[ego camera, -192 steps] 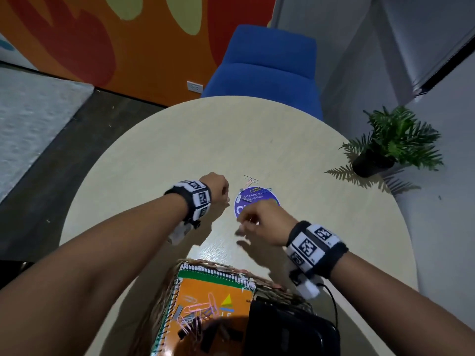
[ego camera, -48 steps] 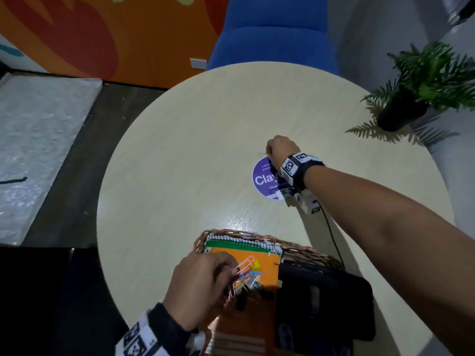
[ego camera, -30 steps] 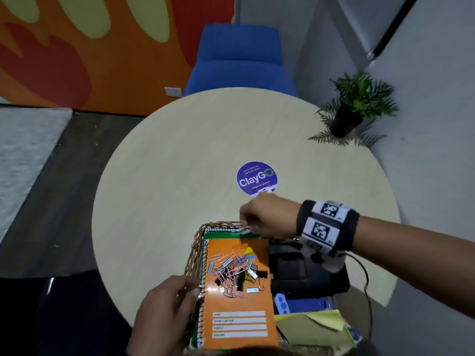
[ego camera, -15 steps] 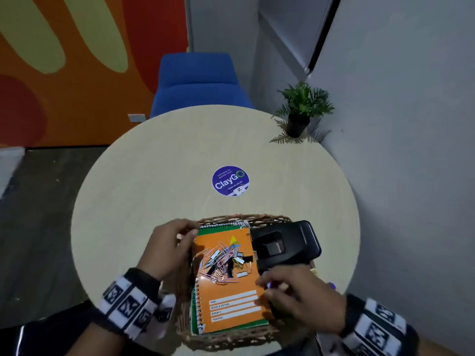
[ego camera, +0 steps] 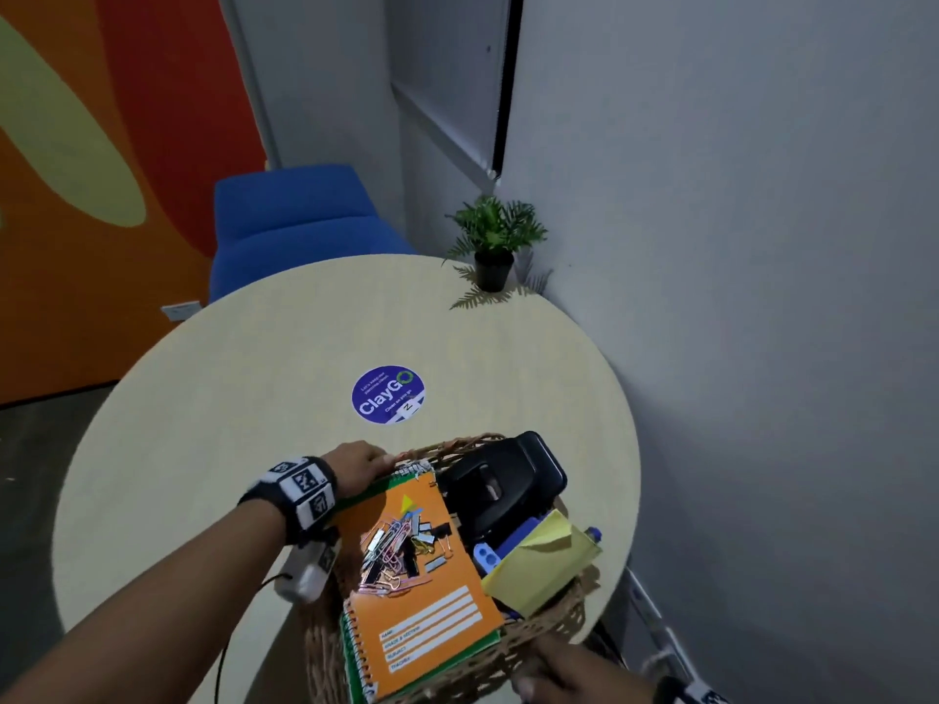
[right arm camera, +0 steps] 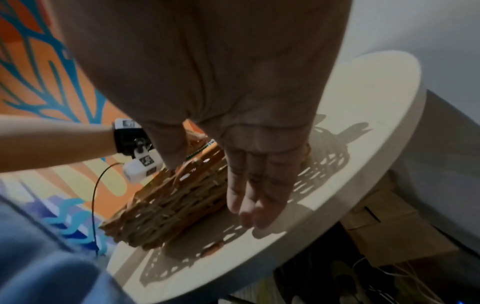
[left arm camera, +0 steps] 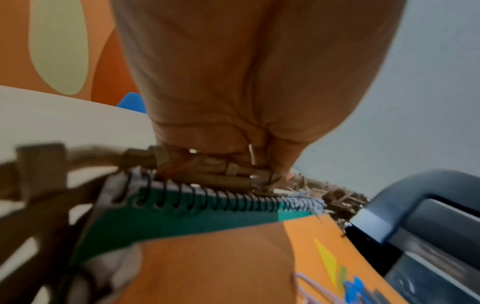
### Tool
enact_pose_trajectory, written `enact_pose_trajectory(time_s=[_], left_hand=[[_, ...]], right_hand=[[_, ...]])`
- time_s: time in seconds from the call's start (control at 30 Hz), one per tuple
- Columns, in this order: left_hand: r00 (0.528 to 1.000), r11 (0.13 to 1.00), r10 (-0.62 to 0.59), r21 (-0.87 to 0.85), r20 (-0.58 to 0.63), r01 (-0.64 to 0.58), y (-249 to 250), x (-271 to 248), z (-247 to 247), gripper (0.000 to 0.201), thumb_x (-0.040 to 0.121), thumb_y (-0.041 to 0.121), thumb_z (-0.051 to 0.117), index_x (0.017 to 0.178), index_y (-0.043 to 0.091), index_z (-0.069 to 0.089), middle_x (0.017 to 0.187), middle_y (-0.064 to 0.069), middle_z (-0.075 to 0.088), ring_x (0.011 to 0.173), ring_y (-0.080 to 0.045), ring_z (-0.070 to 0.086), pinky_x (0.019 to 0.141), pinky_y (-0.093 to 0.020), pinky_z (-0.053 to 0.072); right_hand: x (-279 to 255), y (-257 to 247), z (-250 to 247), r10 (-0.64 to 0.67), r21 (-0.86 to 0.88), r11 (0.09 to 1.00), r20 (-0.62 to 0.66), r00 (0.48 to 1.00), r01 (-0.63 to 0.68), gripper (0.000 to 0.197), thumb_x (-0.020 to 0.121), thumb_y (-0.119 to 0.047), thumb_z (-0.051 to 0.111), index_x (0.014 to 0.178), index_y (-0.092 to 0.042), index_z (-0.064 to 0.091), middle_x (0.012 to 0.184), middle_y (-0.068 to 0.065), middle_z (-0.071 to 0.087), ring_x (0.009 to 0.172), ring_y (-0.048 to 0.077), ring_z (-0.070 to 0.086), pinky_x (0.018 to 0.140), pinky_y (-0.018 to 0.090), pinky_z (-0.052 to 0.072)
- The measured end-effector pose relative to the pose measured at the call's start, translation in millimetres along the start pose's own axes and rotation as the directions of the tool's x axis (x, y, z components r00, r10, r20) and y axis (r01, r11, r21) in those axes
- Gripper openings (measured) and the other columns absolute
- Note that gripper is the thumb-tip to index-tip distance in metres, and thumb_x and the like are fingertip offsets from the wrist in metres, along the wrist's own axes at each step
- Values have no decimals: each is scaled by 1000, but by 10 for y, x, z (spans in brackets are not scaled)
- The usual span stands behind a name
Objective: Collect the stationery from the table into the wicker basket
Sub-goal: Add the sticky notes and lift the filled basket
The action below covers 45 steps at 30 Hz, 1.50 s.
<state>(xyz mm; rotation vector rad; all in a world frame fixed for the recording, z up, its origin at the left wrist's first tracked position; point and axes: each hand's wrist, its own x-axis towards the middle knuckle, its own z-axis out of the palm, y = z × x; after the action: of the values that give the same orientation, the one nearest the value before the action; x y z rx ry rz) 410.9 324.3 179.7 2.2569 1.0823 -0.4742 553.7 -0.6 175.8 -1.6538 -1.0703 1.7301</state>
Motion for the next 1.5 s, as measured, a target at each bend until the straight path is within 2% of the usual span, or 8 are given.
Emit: enact_pose_trajectory(time_s=[0.17, 0.33, 0.5, 0.67, 0.8, 1.17, 1.27, 1.5], left_hand=[[999, 999, -37, -32, -19, 37, -240, -185, 93, 39, 102, 31, 31, 113, 9, 61, 114, -11, 65, 105, -24, 58, 87, -29, 41], [997, 946, -77, -318, -5, 71, -465, -497, 318, 30, 101, 27, 37, 89, 10, 58, 80, -4, 54, 69, -17, 49, 65, -29, 40], [988, 734, -150, -666, 32, 133, -270, -852, 604, 27, 101, 25, 38, 88, 8, 54, 70, -4, 52, 56, -14, 51, 46, -21, 46], [980, 595, -156, -780, 126, 195, -163, -947, 751, 21, 99, 34, 42, 103, 16, 53, 98, -7, 63, 80, -21, 64, 63, -31, 54], [981, 551, -153, -814, 121, 186, -175, -915, 770, 39, 91, 46, 50, 126, 33, 40, 119, -3, 66, 99, -20, 68, 76, -35, 58], [978, 570, -107, -795, 179, 208, -12, -818, 741, 37, 101, 13, 39, 130, 34, 34, 102, -4, 75, 85, -23, 74, 74, -43, 60], [981, 557, -103, -808, 163, 193, 111, -683, 599, 33, 101, 14, 40, 127, 34, 37, 88, -1, 76, 58, -12, 71, 47, -21, 50], [995, 491, -71, -866, 70, 96, 621, 77, 91, 34, 100, 15, 40, 124, 38, 37, 97, -3, 72, 69, -19, 72, 58, -31, 56]], right_hand=[[215, 92, -268, -46, 89, 994, -137, 989, 59, 77, 82, -44, 67, 142, -33, 20, 105, 29, 53, 91, 41, 53, 73, 27, 40], [384, -406, -566, -51, -73, 997, -209, 977, 36, 19, 91, -40, 53, 109, -39, 45, 112, -21, 58, 92, -18, 59, 76, 3, 44], [735, -534, -1004, -13, -200, 978, -330, 944, -56, 9, 98, -25, 44, 101, -31, 51, 87, -6, 59, 68, 5, 51, 59, 17, 42], [960, -534, -1202, -2, -237, 966, -418, 909, -107, 41, 97, -21, 46, 137, -12, 42, 129, 11, 60, 105, 24, 62, 93, 38, 50], [795, -432, -1135, 119, -54, 986, -417, 901, -156, 65, 94, -26, 53, 148, -14, 20, 116, 7, 61, 89, 15, 63, 70, 22, 51], [553, -317, -1096, 118, -132, 979, -247, 962, -154, 36, 99, -16, 42, 134, -16, 38, 127, 1, 57, 108, 13, 59, 76, 9, 47], [613, -450, -1347, 97, -192, 969, -292, 951, -158, 37, 98, -17, 42, 135, -18, 40, 130, 2, 59, 111, 18, 60, 89, 25, 51], [948, -767, -2342, 95, -218, 950, -480, 872, -223, 51, 95, -21, 47, 145, -19, 32, 148, 6, 42, 131, 24, 45, 111, 34, 35]])
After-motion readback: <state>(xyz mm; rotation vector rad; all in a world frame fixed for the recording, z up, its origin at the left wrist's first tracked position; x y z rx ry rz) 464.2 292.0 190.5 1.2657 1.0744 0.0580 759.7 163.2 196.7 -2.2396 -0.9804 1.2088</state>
